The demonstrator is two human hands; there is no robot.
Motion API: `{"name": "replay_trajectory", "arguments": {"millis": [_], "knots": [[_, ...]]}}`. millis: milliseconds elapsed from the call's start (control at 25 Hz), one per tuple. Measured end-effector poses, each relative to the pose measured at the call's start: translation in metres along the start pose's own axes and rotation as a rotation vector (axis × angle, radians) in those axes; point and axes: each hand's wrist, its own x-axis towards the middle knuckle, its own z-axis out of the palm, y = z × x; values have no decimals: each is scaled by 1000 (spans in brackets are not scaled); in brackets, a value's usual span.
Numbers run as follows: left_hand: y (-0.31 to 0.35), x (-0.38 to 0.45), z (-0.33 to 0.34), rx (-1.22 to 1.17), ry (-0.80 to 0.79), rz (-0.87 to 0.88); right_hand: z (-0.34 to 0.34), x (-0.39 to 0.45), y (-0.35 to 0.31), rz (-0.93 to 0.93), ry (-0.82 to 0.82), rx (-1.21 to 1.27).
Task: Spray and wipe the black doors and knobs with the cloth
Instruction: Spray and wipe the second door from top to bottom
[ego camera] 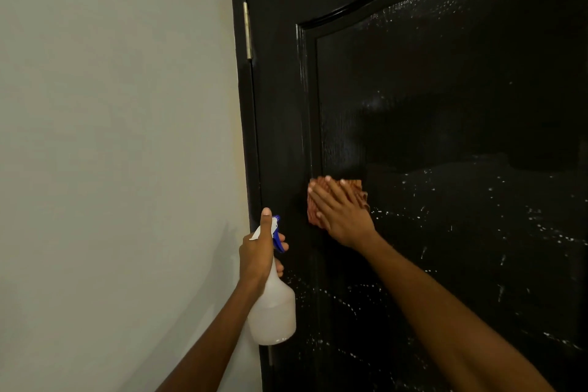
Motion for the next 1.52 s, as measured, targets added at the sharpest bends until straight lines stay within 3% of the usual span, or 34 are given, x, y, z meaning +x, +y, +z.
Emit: {"name": "replay_trajectory", "arguments": {"millis": [200, 360, 600, 720, 800, 880, 1080, 1160, 1240, 1320, 1440, 1520], "knots": [[15, 4, 2, -38, -25, 30, -95, 130, 57, 182, 94, -53], [18, 7, 10, -51, -31, 31, -99, 139, 51, 221, 114, -54], [25, 4, 17, -17, -9, 42, -35, 32, 12, -9, -121, -18], [39, 1, 19, -15, -34, 89, -27, -1, 19, -213, -277, -39], [46, 1, 20, -26, -43, 101, -28, -12, 31, -262, -289, -46], [51, 2, 20, -25, -47, 105, -32, -12, 46, -137, -134, -50], [48, 8, 26, -55, -87, 101, -48, -31, 108, 629, 258, 203], [44, 7, 34, -49, -108, 90, -51, -40, 119, 870, 328, 280], [42, 7, 41, -37, -114, 93, -48, -37, 107, 920, 320, 308], [39, 7, 50, -22, -121, 97, -32, -30, 80, 715, 250, 256], [32, 2, 60, -6, -141, 123, 14, -54, 47, -18, 41, 27], [25, -2, 65, 4, -168, 134, 41, -99, 41, -304, -71, -70]]}}
